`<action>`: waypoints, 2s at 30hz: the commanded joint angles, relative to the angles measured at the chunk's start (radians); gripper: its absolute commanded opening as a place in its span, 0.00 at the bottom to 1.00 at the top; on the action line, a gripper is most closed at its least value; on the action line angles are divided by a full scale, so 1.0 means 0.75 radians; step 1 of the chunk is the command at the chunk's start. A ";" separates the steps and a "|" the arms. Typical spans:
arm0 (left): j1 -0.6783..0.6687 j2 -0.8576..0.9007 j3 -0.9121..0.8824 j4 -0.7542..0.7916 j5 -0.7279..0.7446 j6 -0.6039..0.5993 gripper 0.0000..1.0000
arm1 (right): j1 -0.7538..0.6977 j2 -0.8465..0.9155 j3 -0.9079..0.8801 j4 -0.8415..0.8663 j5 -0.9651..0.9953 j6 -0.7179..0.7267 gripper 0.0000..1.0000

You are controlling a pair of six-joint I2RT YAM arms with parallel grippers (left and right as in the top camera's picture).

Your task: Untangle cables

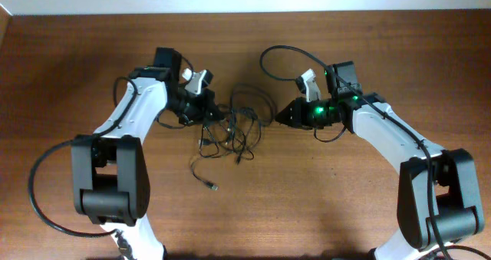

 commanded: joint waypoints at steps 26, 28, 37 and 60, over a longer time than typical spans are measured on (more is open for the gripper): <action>-0.099 -0.020 0.040 0.084 -0.246 0.101 0.66 | 0.309 -0.019 0.009 -0.515 -0.038 0.257 0.41; -0.118 -0.020 0.040 0.222 -0.274 0.101 0.61 | 0.298 -0.019 0.009 -0.522 -0.040 0.457 0.41; -0.333 0.074 0.039 0.332 -0.480 0.284 0.61 | 0.295 -0.019 0.009 -0.542 -0.213 0.742 0.41; -0.183 0.142 0.114 0.070 -0.392 -0.194 0.19 | 0.297 -0.019 0.009 -0.033 0.582 0.574 0.24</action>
